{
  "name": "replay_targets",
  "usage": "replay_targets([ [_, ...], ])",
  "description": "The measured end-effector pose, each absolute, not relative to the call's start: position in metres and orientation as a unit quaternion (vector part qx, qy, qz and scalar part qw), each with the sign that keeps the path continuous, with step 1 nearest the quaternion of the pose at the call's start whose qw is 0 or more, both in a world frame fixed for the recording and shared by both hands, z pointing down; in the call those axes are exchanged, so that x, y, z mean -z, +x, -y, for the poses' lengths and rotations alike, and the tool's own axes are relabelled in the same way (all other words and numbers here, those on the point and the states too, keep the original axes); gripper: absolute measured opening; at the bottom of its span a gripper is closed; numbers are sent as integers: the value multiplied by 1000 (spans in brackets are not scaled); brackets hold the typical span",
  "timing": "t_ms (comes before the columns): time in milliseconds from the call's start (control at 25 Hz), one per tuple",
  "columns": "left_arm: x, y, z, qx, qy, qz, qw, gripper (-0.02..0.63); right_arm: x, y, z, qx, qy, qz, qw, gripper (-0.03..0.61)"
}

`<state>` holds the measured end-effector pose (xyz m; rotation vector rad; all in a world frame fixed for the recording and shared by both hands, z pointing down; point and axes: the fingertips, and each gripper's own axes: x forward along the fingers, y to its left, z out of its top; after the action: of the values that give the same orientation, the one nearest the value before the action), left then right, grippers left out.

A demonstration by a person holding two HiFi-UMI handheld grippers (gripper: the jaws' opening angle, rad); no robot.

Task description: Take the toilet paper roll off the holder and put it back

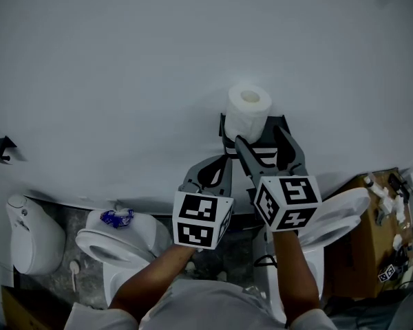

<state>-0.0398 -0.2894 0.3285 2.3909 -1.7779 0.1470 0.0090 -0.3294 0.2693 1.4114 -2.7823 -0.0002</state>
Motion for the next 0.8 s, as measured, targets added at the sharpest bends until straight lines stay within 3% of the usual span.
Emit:
replay_targets([
  [80, -330, -37, 287, -50, 796, 598, 80, 4, -270, 12, 323, 1, 447, 894, 10, 366],
  [240, -332, -30, 280, -52, 790, 606, 80, 5, -272, 21, 312, 10, 441, 897, 11, 281],
  [520, -331, -30, 264, -55, 783, 615, 74, 5, -292, 21, 290, 2, 432, 901, 25, 236],
  [800, -333, -35, 251, -59, 787, 609, 76, 5, -310, 17, 268, -4, 443, 896, 41, 137],
])
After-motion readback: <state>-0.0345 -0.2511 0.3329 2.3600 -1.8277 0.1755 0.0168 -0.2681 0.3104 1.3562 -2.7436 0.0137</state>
